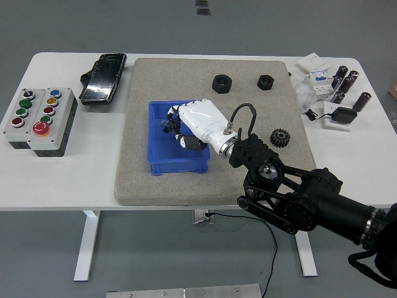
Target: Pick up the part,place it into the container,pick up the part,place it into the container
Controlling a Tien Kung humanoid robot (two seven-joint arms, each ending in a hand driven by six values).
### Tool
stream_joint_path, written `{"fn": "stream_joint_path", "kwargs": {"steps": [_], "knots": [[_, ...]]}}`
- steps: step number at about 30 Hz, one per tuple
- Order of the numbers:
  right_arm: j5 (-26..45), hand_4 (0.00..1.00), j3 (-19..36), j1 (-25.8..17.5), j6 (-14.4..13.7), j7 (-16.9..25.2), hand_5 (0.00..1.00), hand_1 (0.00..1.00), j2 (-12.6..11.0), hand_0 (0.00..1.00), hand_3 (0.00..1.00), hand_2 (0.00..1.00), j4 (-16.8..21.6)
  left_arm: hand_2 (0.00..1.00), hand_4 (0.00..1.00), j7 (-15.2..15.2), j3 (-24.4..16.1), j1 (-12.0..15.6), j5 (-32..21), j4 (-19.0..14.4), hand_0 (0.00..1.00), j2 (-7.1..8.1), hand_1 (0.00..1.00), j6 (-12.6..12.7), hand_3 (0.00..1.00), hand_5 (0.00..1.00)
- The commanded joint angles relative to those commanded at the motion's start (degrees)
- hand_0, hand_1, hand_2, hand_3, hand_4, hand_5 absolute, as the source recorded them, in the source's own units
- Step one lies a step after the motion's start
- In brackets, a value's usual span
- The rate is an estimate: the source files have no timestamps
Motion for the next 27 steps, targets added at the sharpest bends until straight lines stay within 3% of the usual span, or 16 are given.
{"fn": "stream_joint_path", "kwargs": {"steps": [5,6,11,12,17,18,21,27], "knots": [[-0.72,0.493,-0.70,-0.38,0.78,-0.50,0.069,0.588,0.49,0.431,0.660,0.597,-1.27,0.647,0.717,0.14,0.20,0.13,-0.07,0.00,0.675,-0.04,0.684,-0.09,0.702,0.286],[-0.80,0.440,-0.77,-0.44,0.99,-0.57,0.219,0.617,0.48,0.429,0.677,0.635,-1.32,0.647,0.717,0.18,0.22,0.14,-0.07,0.00,0.675,-0.03,0.685,-0.11,0.701,0.286],[-1.12,0.440,-0.49,-0.69,2.07,-1.17,0.219,0.617,0.59,0.429,0.677,0.635,-1.14,0.647,0.717,0.24,0.20,0.09,0.01,0.00,0.675,-0.04,0.685,-0.15,0.701,0.286],[-1.18,0.711,-0.39,-0.74,2.22,-1.26,0.318,0.677,0.63,0.463,0.725,0.760,-1.08,0.647,0.716,0.26,0.17,0.08,0.03,0.00,0.675,-0.05,0.684,-0.16,0.700,0.286],[-1.33,0.711,0.11,-0.88,3.24,-1.67,0.318,0.677,0.77,0.463,0.725,0.760,-0.86,0.647,0.716,0.32,0.15,0.08,0.07,0.00,0.675,-0.07,0.684,-0.18,0.700,0.286],[-1.34,0.789,0.19,-0.91,3.51,-1.75,0.379,0.700,0.76,0.484,0.778,0.785,-0.84,0.647,0.716,0.34,0.17,0.09,0.06,0.00,0.675,-0.08,0.685,-0.18,0.697,0.286],[-1.28,0.789,0.52,-1.09,4.05,-1.87,0.379,0.700,0.63,0.484,0.778,0.785,-0.59,0.647,0.716,0.35,0.28,0.07,-0.04,0.00,0.675,-0.06,0.685,-0.18,0.697,0.286],[-0.36,0.823,3.90,-2.11,3.25,-1.55,0.409,0.705,-0.02,0.485,0.807,0.789,2.14,0.647,0.715,0.31,0.45,0.02,-0.21,0.00,0.675,-0.03,0.684,-0.15,0.695,0.285]]}}
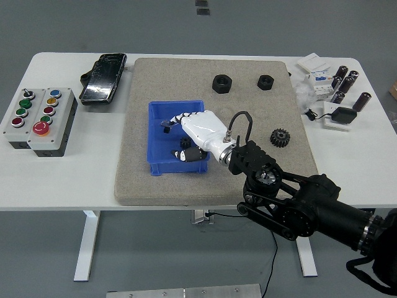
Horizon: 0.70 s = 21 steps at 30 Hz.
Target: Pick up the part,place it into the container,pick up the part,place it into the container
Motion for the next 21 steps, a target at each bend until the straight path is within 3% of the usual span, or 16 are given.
{"fn": "stream_joint_path", "kwargs": {"steps": [5,7,11,13,20,21], "knots": [[1.41,0.811,7.59,-2.52,-1.97,0.65,0.402,0.680,-2.65,0.462,0.770,0.762,5.31,0.647,0.716,-0.07,0.25,0.07,-0.26,0.00,0.675,-0.12,0.685,0.00,0.695,0.286],[1.44,0.811,11.19,-3.40,-2.58,0.63,0.402,0.680,-4.10,0.462,0.770,0.762,5.69,0.647,0.716,-0.06,0.26,0.16,-0.27,0.00,0.675,-0.16,0.685,0.02,0.695,0.286],[0.70,0.804,17.57,-4.71,-2.42,0.29,0.399,0.667,-7.28,0.452,0.754,0.755,1.73,0.647,0.715,-0.03,0.43,0.26,-0.46,0.00,0.675,-0.16,0.684,0.03,0.694,0.285],[0.00,0.804,20.27,-5.79,-1.05,-0.43,0.399,0.667,-8.26,0.452,0.754,0.755,-0.84,0.647,0.715,-0.02,0.47,0.31,-0.52,0.00,0.675,-0.15,0.684,0.05,0.694,0.285],[-2.45,0.800,25.92,-9.77,2.62,-2.90,0.412,0.700,-8.29,0.491,0.778,0.780,-6.78,0.647,0.715,-0.19,0.93,0.30,-0.83,0.00,0.676,-0.39,0.685,0.01,0.693,0.285],[-2.73,0.804,26.20,-10.21,2.85,-3.12,0.472,0.712,-8.27,0.497,0.790,0.788,-7.01,0.646,0.715,-0.23,0.99,0.28,-0.86,0.00,0.676,-0.42,0.685,0.00,0.693,0.285]]}}
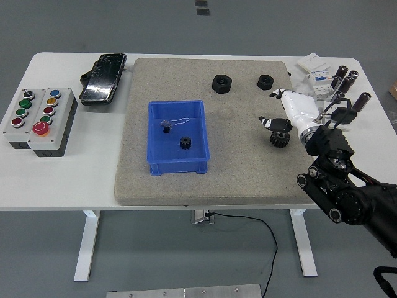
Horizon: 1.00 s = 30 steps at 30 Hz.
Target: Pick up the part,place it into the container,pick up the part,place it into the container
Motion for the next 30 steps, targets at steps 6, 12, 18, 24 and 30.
{"fn": "stream_joint_path", "kwargs": {"steps": [6,12,18,24,30], "knots": [[-0.47,0.813,0.51,-1.38,0.64,-0.52,0.505,0.712,-0.33,0.499,0.794,0.788,-0.65,0.647,0.715,-0.08,0.11,-0.09,-0.01,0.00,0.676,-0.01,0.686,-0.01,0.692,0.286],[0.29,0.812,-0.81,-1.13,1.03,-0.48,0.508,0.710,-0.75,0.500,0.796,0.789,-2.67,0.647,0.715,0.00,0.07,-0.11,0.12,0.00,0.676,0.04,0.685,-0.02,0.692,0.286],[1.02,0.811,-1.91,-1.10,1.44,-0.59,0.523,0.709,-0.92,0.501,0.789,0.788,-4.00,0.647,0.715,-0.02,0.11,-0.18,0.14,0.00,0.676,0.07,0.686,-0.04,0.691,0.286],[1.54,0.814,-2.85,-1.29,1.50,-0.65,0.524,0.702,-0.66,0.499,0.783,0.783,-3.83,0.646,0.715,0.02,0.09,-0.19,0.26,0.00,0.676,0.06,0.685,-0.06,0.691,0.285],[1.84,0.812,-4.20,-1.65,1.40,-0.61,0.514,0.698,-0.45,0.495,0.781,0.780,-3.25,0.646,0.714,-0.01,0.11,-0.22,0.23,0.00,0.676,0.02,0.686,-0.06,0.690,0.286]]}}
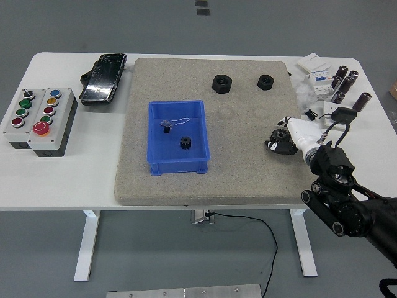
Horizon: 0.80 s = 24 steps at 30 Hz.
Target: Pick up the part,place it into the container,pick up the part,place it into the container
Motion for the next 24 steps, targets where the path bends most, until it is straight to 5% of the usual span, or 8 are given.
{"fn": "stream_joint_path", "kwargs": {"steps": [17,18,23,24], "knots": [[-0.19,0.784,-1.79,-0.22,-2.80,1.24,0.538,0.675,0.13,0.485,0.735,0.730,-0.97,0.645,0.714,-0.03,0.20,-0.03,-0.11,0.00,0.676,0.01,0.686,-0.02,0.689,0.285],[-0.23,0.453,-1.89,-0.22,-3.21,1.40,0.183,0.599,0.11,0.432,0.642,0.601,-1.00,0.646,0.714,-0.04,0.21,-0.04,-0.12,0.00,0.676,0.00,0.685,-0.02,0.688,0.285],[-0.64,0.453,-2.23,-0.17,-4.73,1.92,0.183,0.599,0.09,0.432,0.642,0.601,-1.07,0.646,0.714,-0.04,0.21,-0.03,-0.08,0.00,0.676,-0.02,0.685,-0.04,0.688,0.285],[-0.73,0.410,-2.28,-0.16,-4.83,1.93,0.054,0.583,0.10,0.442,0.603,0.575,-1.12,0.646,0.714,-0.04,0.22,-0.02,-0.09,0.00,0.676,-0.01,0.685,-0.04,0.688,0.285]]}}
